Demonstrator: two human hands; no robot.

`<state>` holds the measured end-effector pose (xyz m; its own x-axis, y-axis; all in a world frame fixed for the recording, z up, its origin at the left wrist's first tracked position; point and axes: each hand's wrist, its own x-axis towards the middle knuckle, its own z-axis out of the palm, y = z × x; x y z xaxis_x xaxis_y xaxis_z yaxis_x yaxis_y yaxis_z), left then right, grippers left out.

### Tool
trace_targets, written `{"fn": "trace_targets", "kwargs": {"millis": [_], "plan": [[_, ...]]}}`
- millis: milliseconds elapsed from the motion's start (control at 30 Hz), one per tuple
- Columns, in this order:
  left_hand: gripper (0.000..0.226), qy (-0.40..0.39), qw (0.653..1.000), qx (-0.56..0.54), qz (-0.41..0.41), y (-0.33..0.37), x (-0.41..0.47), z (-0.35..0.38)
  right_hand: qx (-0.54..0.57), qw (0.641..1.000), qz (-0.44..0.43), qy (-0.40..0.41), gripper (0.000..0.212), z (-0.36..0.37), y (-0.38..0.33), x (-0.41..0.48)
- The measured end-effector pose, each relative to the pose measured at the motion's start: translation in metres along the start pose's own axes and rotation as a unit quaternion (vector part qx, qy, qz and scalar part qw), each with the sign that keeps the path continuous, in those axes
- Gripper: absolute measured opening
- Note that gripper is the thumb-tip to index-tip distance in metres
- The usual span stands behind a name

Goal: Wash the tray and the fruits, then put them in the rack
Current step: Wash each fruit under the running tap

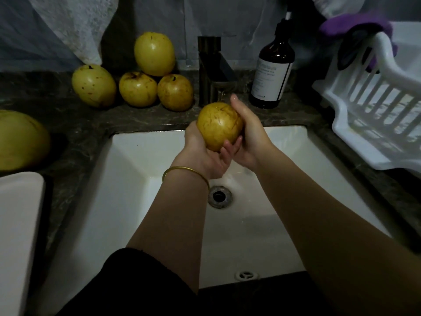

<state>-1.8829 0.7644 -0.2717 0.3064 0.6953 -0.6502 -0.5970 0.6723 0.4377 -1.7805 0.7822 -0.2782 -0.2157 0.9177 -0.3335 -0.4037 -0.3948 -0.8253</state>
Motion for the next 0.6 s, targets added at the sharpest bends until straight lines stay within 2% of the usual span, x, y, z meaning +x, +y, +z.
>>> {"fn": "trace_targets", "kwargs": {"millis": [100,200,267,333,400,433,467,500,533,600], "plan": [[0.076,0.036,0.994,0.082,0.056,-0.004,0.000,0.004,0.010,0.998,-0.055,0.009,0.035,0.002,-0.002,-0.003],[0.058,0.095,0.974,0.132,0.157,-0.004,0.007,0.008,0.039,0.995,-0.084,0.025,0.026,0.002,-0.002,0.001],[0.049,0.164,0.941,0.185,0.230,-0.001,0.011,0.010,0.028,0.994,-0.094,0.055,0.036,0.000,0.001,0.008],[0.056,0.195,0.902,0.252,0.292,-0.003,0.010,0.013,0.010,0.992,-0.088,0.089,0.058,-0.001,0.004,0.013],[0.061,0.181,0.845,0.346,0.365,-0.010,0.008,0.014,-0.029,0.992,-0.064,0.107,0.072,0.000,0.007,0.013],[0.063,0.165,0.822,0.384,0.386,-0.013,0.008,0.013,-0.054,0.990,-0.055,0.116,0.073,0.000,0.008,0.013],[0.065,0.149,0.819,0.400,0.382,-0.015,0.006,0.013,-0.073,0.988,-0.052,0.128,0.070,-0.002,0.008,0.014],[0.064,0.140,0.831,0.396,0.364,-0.015,0.004,0.013,-0.084,0.985,-0.051,0.139,0.065,-0.003,0.007,0.015],[0.060,0.137,0.844,0.383,0.350,-0.014,0.003,0.013,-0.090,0.984,-0.053,0.145,0.060,-0.004,0.006,0.016],[0.046,0.153,0.844,0.370,0.358,-0.011,0.002,0.014,-0.097,0.984,-0.066,0.134,0.056,-0.001,0.004,0.015]]}}
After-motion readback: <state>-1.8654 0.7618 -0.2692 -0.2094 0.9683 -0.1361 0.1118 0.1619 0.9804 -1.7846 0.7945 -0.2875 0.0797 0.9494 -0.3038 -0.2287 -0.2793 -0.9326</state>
